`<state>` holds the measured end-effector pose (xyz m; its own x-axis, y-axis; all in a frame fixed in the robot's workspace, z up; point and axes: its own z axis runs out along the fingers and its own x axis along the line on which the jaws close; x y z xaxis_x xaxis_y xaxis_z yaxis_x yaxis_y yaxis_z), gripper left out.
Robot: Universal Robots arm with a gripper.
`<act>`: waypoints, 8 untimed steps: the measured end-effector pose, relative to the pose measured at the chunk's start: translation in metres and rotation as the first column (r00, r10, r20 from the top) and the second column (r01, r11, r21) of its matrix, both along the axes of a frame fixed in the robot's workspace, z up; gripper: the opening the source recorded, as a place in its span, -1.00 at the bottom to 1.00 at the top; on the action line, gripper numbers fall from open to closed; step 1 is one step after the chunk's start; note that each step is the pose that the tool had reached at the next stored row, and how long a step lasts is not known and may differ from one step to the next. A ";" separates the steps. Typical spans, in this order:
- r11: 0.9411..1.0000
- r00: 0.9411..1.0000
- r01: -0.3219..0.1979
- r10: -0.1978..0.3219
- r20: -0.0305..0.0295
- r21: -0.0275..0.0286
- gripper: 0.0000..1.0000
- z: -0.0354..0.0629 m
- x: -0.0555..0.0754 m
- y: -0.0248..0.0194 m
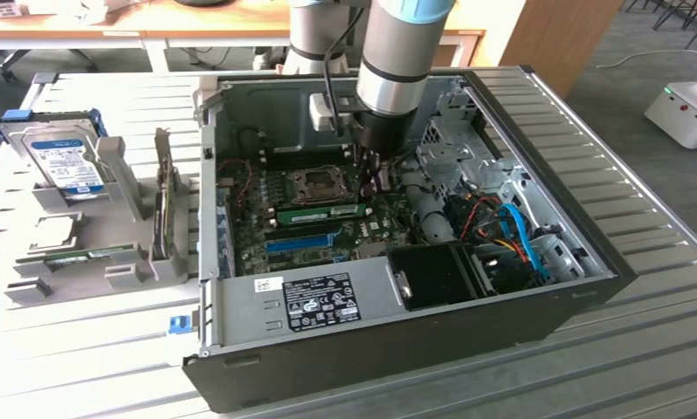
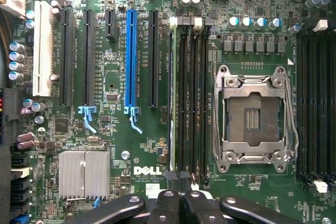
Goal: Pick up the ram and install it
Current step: 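Press down the ram until it locks into place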
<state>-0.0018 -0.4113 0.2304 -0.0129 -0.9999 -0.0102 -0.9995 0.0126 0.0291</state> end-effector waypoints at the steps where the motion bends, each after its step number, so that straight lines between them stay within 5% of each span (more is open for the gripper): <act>1: 1.000 1.000 0.000 0.000 0.000 0.000 -0.79 -0.0003 0.000 0.0001; 8: 1.000 1.000 0.000 0.000 0.000 0.000 -0.79 -0.0028 0.000 0.0000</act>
